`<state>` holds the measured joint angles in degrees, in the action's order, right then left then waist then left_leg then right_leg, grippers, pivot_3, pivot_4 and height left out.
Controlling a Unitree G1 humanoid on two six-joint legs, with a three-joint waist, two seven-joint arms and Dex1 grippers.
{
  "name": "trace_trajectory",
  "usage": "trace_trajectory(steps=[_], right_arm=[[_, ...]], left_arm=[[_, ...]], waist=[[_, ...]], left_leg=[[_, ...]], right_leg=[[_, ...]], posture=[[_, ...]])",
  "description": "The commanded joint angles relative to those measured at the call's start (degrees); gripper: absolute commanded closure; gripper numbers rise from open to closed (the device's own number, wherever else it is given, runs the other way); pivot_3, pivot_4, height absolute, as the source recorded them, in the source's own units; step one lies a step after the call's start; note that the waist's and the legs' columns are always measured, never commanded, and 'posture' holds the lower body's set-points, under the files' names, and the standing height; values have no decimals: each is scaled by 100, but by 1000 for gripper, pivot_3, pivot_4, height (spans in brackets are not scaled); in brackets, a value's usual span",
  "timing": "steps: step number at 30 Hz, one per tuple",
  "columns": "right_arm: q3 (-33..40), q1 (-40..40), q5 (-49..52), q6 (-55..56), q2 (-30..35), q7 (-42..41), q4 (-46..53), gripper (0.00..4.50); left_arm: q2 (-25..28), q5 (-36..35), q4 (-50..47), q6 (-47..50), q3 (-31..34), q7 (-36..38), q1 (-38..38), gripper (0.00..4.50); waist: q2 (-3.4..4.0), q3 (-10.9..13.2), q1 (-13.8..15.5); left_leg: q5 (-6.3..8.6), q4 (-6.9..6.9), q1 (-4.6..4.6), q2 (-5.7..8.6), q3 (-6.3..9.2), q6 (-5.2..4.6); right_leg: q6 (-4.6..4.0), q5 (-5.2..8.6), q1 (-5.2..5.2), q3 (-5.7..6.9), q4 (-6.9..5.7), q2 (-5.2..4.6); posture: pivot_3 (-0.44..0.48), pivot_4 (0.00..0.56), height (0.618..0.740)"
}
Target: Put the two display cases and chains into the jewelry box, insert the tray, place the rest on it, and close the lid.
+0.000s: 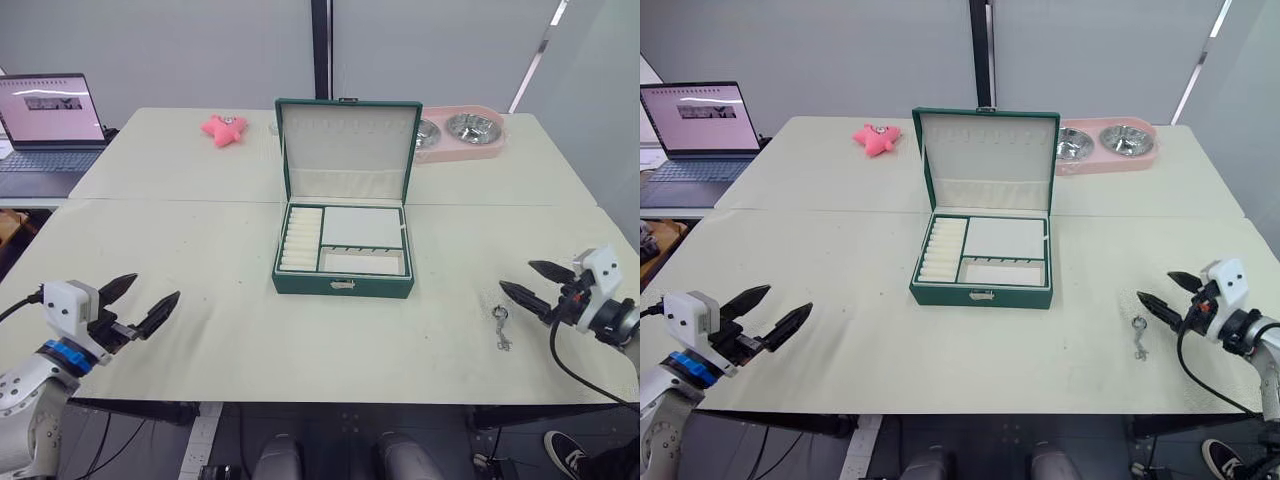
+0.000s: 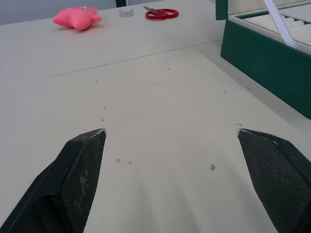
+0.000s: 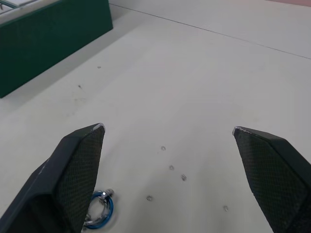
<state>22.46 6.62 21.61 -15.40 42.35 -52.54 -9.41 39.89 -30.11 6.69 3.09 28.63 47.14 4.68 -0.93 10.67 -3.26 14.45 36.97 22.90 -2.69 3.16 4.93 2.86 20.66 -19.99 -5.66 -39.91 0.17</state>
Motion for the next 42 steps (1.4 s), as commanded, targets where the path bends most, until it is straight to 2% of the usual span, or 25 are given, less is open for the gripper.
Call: trace_trajectory(steps=[1, 8, 23, 37, 42], right_arm=[[316, -71, 105, 221, -8, 191, 59, 26], [530, -336, 1, 777, -260, 656, -462, 26], [544, -374, 87, 1124, -322, 882, -812, 26], [570, -462, 121, 1181, -325, 949, -756, 26], [722, -657, 566, 830, -329, 758, -216, 26]], left_arm=[[110, 38, 96, -163, 227, 32, -93, 0], [18, 154, 381, -294, 269, -226, -237, 0], [-23, 106, 485, -286, 316, -371, -235, 0], [4, 123, 366, -276, 213, -245, -225, 0], [-69, -53, -341, -231, -52, 223, -60, 0]], waist=[[0, 0, -3], [0, 0, 3], [0, 0, -2], [0, -1, -2], [1, -1, 4]], left_leg=[[0, 0, 0, -1, 0, 0], [0, 0, 1, 0, 1, 0], [0, 0, -1, -1, -1, 0], [0, 0, -2, 0, -1, 0], [0, 0, 0, 0, -1, 0]], right_leg=[[0, 0, 0, 1, 0, 1], [0, 0, 2, 1, 1, 0], [0, 0, 2, 0, -1, 0], [0, 0, 2, 0, -2, 0], [0, 0, 3, 0, -1, -1]], posture=[[0, 150, 740], [0, 150, 740], [0, 150, 740], [0, 150, 740], [0, 150, 740]])
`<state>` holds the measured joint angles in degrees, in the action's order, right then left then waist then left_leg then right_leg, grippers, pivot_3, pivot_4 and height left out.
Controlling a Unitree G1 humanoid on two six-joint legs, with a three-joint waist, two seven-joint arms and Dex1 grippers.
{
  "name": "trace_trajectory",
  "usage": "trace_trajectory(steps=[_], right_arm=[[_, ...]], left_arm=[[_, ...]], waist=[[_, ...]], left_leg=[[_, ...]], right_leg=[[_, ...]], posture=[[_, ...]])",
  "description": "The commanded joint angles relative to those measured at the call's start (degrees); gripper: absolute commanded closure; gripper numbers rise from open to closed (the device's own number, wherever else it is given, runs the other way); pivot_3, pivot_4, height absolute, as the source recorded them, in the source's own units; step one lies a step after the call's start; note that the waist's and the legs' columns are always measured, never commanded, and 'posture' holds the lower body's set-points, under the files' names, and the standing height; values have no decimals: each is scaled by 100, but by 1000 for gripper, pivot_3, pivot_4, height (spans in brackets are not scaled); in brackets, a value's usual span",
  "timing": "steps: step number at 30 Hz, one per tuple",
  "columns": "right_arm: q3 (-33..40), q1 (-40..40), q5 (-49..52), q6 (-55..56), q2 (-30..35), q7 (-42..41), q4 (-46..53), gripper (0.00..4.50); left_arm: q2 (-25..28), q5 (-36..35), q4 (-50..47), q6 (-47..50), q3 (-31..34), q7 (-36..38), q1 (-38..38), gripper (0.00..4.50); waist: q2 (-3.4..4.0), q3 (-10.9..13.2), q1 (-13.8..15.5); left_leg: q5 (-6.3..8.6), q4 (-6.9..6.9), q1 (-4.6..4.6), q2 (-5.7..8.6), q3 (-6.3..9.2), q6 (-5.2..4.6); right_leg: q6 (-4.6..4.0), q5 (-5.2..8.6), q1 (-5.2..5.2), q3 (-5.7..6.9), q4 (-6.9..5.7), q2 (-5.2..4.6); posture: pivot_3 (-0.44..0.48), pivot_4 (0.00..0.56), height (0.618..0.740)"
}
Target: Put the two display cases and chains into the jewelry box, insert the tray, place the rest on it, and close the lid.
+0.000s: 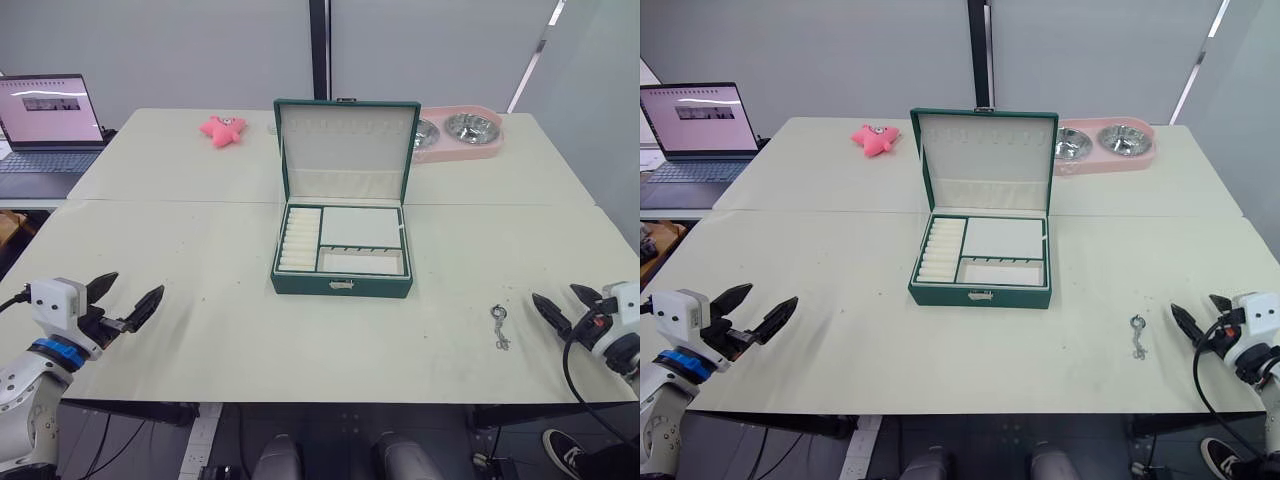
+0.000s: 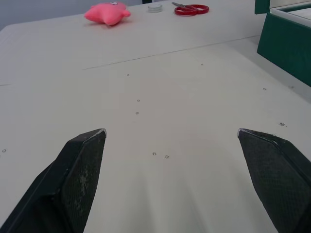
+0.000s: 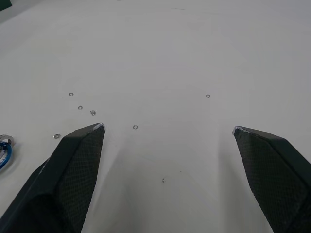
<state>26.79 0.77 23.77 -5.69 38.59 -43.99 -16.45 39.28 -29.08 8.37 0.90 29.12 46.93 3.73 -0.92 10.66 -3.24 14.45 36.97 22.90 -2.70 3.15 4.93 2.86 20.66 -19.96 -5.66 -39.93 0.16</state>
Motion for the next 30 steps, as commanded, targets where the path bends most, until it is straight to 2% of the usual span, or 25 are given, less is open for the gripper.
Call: trace_trajectory(steps=[1, 8, 16, 23, 30], right_arm=[[280, -159, 414, -228, 45, -119, 675, 26], [135, -984, 661, -727, -149, -142, 2065, 26], [-212, -1577, 554, -930, -665, 247, 3156, 26], [-515, -1863, 154, -658, -962, 522, 3260, 26], [-729, -1898, -220, -462, -1138, 768, 3010, 26]], left_arm=[[-9, -214, -658, 71, -167, 349, 56, 0], [-81, -367, -1926, 377, -954, 1023, 547, 0], [-81, -246, -2205, 234, -1683, 1719, 473, 0], [-74, -97, -2115, -43, -2091, 2155, 321, 0], [-157, -39, -1981, -334, -2236, 2363, 366, 0]], waist=[[0, 0, 3], [1, -1, 6], [3, -2, 6], [3, -3, 9], [4, -3, 6]], left_leg=[[0, 0, 0, 1, -2, 0], [0, -1, -3, -1, 2, 0], [0, 1, -12, -1, 7, 0], [0, 1, -11, 0, 9, 0], [0, 1, -12, 0, 8, 0]], right_leg=[[0, 0, 0, 0, 0, -1], [0, 0, 8, 0, 1, 2], [1, 0, 18, 1, 1, 8], [0, 1, 19, 3, 2, 7], [0, 0, 18, 1, 2, 7]], posture=[[0, 150, 740], [0, 150, 740], [0, 150, 740], [0, 150, 740], [0, 150, 740]])
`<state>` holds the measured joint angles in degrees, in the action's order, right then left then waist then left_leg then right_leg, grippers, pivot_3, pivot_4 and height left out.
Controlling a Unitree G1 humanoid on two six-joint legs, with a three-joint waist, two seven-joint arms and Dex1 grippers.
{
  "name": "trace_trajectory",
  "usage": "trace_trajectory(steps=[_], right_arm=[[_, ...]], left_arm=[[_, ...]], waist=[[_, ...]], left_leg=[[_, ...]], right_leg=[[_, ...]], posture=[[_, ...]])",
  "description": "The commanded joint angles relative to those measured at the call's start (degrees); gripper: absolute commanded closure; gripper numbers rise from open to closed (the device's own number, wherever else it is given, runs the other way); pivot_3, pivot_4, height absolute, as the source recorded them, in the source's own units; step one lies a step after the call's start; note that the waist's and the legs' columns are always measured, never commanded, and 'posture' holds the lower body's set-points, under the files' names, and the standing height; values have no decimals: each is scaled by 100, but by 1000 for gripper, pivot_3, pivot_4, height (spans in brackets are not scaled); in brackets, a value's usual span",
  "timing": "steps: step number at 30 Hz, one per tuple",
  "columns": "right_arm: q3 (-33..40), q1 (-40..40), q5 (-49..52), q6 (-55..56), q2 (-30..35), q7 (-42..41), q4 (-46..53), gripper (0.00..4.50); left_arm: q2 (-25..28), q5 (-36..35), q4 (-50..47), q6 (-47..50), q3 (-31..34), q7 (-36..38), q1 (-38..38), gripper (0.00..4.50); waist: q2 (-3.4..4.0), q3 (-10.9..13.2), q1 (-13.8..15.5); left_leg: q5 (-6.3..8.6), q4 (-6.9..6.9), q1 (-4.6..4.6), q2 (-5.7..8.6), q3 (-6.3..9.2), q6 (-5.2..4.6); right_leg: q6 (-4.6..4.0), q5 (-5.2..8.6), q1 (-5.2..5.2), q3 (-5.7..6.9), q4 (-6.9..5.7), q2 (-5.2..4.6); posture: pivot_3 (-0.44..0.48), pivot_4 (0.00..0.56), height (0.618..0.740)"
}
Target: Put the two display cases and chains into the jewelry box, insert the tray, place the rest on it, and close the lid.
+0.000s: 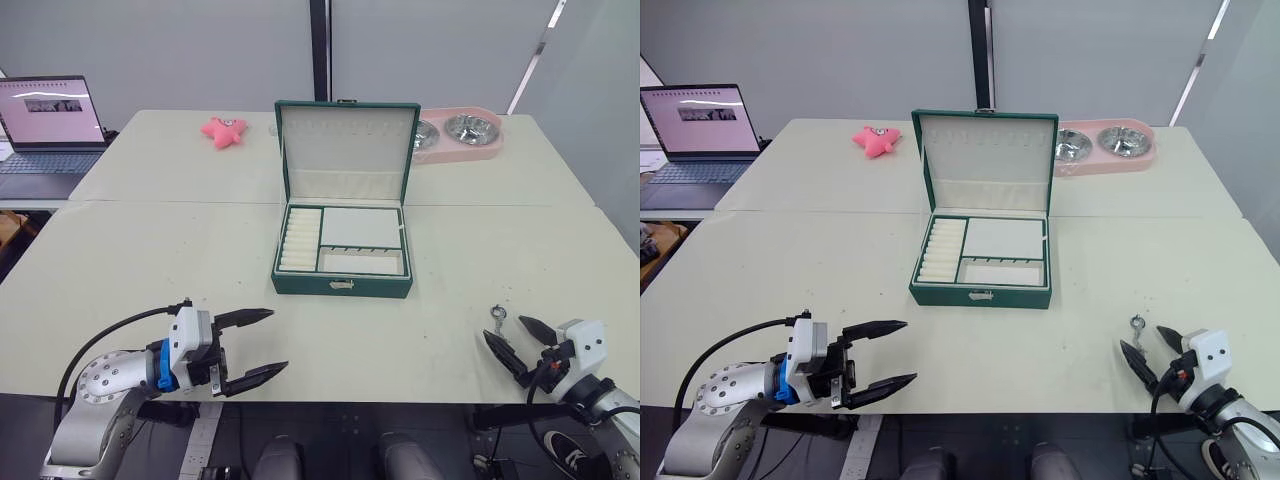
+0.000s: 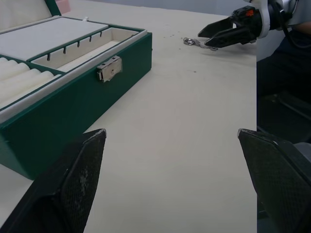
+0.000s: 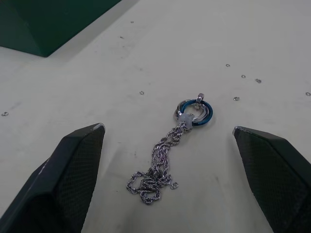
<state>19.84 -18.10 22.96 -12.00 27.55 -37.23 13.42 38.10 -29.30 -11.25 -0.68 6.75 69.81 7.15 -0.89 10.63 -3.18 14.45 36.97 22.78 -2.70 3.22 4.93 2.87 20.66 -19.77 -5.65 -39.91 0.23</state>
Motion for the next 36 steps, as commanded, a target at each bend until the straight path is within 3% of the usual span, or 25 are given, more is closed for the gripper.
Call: trace_trajectory(steps=[1, 17, 23, 36], right_arm=[[-69, -4, -187, 201, -34, 97, -27, 26], [-486, 103, -775, 402, 42, 153, -714, 26], [-589, 60, -880, 246, 155, 215, -650, 26], [-616, 5, -680, 8, 118, 245, -659, 26]], left_arm=[[-55, -5, -6, -209, -14, 88, 29, 0], [-335, 180, 537, -799, -105, 200, 33, 0], [-331, 151, 738, -917, -84, 262, -39, 0], [-345, 133, 650, -879, -131, 179, -82, 0]], waist=[[0, 0, -2], [-56, -38, -14], [-97, -66, -9], [-109, -83, -8]], left_leg=[[0, 0, 0, 0, 0, 0], [0, -1, -29, -5, 0, 0], [1, -3, -44, -5, 4, -1], [1, -5, -45, -6, 6, -1]], right_leg=[[0, 0, 0, 0, 0, 0], [-1, 0, 25, -2, 1, 6], [-1, 1, 45, 1, 7, 6], [-2, 1, 48, 3, 12, 6]], posture=[[0, 150, 740], [0, 150, 740], [0, 150, 740], [0, 150, 740]])
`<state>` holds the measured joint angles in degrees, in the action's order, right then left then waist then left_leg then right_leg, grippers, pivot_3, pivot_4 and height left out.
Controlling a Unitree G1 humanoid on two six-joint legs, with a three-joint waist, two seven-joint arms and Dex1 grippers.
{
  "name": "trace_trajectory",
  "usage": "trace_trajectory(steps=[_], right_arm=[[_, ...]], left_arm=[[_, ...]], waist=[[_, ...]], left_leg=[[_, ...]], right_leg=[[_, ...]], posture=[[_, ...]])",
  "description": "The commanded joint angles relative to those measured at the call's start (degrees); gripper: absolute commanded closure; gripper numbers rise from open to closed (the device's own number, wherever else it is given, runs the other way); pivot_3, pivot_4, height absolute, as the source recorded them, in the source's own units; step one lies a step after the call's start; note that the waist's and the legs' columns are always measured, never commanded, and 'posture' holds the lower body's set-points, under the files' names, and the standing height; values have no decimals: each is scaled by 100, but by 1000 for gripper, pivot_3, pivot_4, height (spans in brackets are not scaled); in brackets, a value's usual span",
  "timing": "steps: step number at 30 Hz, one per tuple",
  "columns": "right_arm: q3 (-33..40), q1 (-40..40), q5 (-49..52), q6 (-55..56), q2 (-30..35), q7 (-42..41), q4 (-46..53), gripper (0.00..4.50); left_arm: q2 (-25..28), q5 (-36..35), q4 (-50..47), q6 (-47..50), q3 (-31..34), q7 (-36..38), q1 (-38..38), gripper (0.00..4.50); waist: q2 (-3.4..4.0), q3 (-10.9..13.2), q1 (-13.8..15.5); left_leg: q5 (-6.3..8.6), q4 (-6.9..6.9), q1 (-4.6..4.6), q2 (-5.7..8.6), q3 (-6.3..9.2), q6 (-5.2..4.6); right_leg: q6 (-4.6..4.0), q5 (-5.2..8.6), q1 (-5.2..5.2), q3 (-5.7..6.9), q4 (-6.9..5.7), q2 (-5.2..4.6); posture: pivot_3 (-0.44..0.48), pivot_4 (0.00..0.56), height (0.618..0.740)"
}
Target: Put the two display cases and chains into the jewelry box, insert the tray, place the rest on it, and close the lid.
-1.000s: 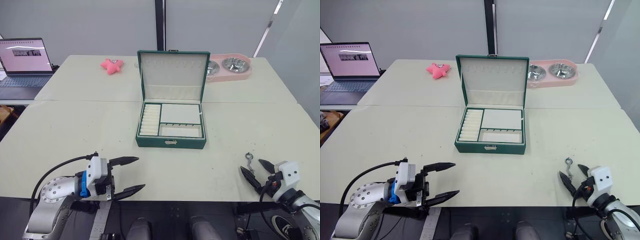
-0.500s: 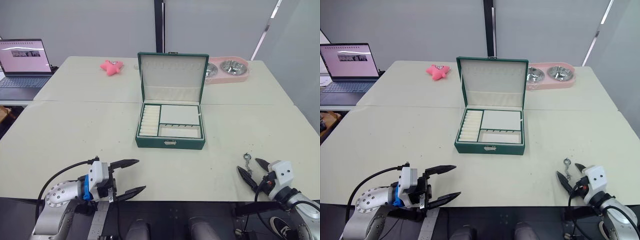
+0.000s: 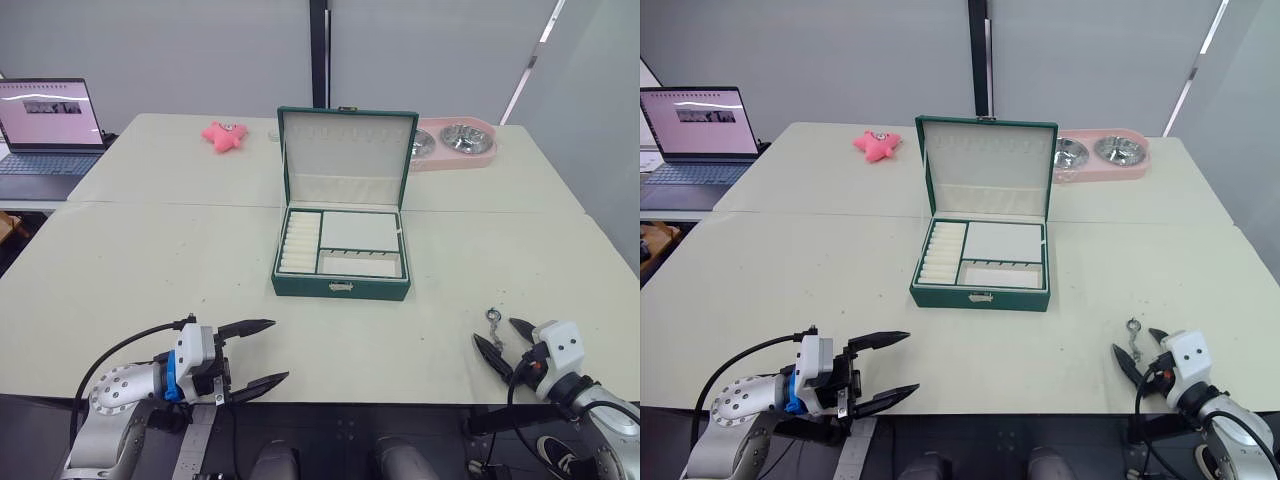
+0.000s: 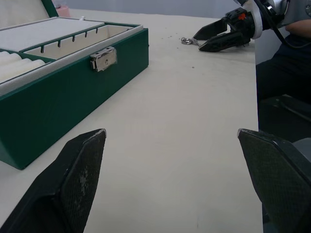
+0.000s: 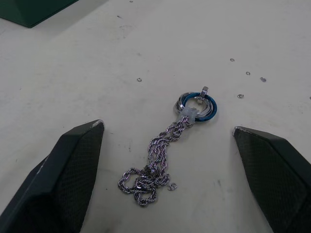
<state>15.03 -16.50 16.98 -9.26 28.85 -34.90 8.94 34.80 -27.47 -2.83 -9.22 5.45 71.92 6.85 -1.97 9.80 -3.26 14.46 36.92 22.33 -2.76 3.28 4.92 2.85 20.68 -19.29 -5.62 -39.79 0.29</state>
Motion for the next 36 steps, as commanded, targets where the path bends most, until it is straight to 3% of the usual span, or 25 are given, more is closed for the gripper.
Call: trace_trajectory(steps=[1, 7, 22, 36], right_arm=[[-130, -148, -69, -280, -14, 14, -230, 193], [-141, -126, -70, -334, 11, 15, -292, 1779], [-86, -3, 49, -427, -38, 87, -313, 4397], [357, 164, 613, -217, -25, -153, 121, 4476]], left_arm=[[-21, -49, -213, -6, -9, -56, -66, 0], [-45, -72, -336, 142, -51, -208, -165, 0], [-49, -98, -834, 676, -136, -536, -330, 0], [-134, -193, -1022, 948, -126, -739, -494, 0]], waist=[[-1, 0, 1], [-15, -14, 4], [-20, -18, 12], [12, 1, 18]], left_leg=[[0, 0, 0, 0, 0, 0], [0, -1, 0, 0, 3, 0], [0, -1, -1, 0, 7, 0], [0, -1, 3, 3, 5, 0]], right_leg=[[0, 0, 0, 1, 0, 0], [0, 0, 3, 4, 5, 0], [0, 0, 10, 6, 14, -1], [0, 0, 10, 5, 19, -3]], posture=[[0, 150, 740], [0, 150, 740], [0, 150, 740], [0, 150, 740]])
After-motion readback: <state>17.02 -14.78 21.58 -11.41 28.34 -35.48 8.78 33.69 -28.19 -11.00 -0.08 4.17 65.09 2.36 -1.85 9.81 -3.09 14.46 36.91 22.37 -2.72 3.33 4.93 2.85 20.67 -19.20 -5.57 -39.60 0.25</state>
